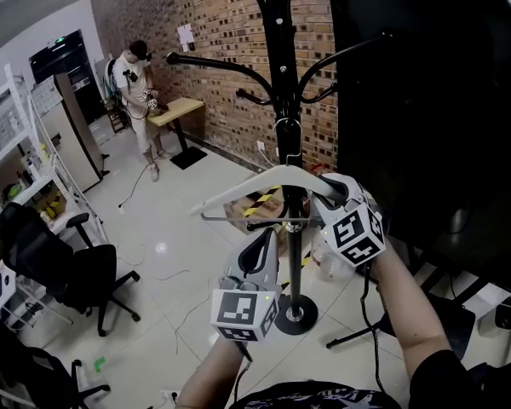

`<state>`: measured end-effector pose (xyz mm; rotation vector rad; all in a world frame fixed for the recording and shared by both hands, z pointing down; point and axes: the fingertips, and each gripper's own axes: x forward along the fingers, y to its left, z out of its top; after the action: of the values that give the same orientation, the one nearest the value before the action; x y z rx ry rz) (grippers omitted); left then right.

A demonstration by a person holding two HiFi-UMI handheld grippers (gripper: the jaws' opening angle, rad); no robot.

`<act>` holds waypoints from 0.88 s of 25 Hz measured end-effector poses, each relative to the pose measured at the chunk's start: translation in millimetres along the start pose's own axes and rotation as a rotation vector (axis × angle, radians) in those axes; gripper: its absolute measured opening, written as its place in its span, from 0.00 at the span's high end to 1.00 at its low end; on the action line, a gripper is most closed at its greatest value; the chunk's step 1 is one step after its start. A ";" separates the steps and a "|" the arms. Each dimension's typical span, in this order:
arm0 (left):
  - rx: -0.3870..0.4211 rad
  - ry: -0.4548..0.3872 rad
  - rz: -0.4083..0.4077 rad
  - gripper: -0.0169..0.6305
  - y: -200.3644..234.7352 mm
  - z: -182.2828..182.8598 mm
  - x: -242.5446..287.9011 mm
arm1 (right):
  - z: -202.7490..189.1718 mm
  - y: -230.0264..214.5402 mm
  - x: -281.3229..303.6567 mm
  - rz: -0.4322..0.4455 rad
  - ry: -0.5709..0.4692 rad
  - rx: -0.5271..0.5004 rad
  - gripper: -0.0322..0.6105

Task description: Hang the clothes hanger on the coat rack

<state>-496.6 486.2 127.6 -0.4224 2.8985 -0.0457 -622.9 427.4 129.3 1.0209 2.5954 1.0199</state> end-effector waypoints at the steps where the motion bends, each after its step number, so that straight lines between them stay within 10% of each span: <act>1: -0.004 0.000 -0.001 0.97 0.4 -0.7 0.1 | 1.0 1.1 -0.5 0.002 -0.014 0.013 0.75; 6: -0.014 -0.003 -0.019 0.97 -2.3 -0.2 2.5 | 9.7 -0.8 -2.8 0.032 -0.107 0.144 0.65; 22: -0.023 -0.010 -0.037 0.97 -3.7 -1.4 2.8 | 23.3 -12.6 -37.9 -0.075 -0.168 0.100 0.62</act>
<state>-498.5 481.9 128.5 -0.4795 2.8841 -0.0160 -592.3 408.4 100.3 0.9775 2.5472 0.7597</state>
